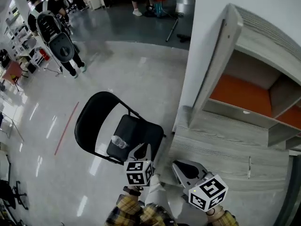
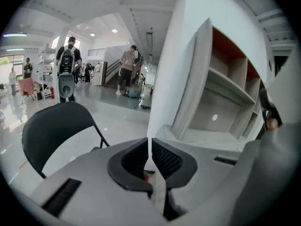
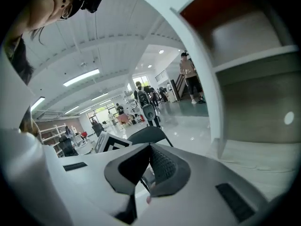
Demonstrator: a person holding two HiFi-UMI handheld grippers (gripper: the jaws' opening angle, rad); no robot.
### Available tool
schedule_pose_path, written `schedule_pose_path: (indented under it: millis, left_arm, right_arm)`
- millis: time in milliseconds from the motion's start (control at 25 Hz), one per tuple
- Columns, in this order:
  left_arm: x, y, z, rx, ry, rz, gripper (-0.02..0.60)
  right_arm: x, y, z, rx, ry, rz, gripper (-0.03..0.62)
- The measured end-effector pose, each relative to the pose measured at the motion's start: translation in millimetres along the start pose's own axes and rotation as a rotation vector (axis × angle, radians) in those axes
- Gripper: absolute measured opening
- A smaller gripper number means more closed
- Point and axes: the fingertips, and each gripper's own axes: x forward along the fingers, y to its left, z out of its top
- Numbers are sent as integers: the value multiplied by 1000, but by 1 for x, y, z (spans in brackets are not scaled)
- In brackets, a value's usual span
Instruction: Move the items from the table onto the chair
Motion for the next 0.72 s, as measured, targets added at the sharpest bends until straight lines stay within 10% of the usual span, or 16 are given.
schedule_pose_path:
  millis: [280, 720]
  left_arm:
    - [-52, -174, 50, 99, -136, -90, 6]
    - [-102, -402, 42, 240, -107, -372, 5]
  right_arm:
    - [-169, -49, 20, -42, -147, -81, 17]
    - [-362, -127, -12, 14, -253, -357, 17]
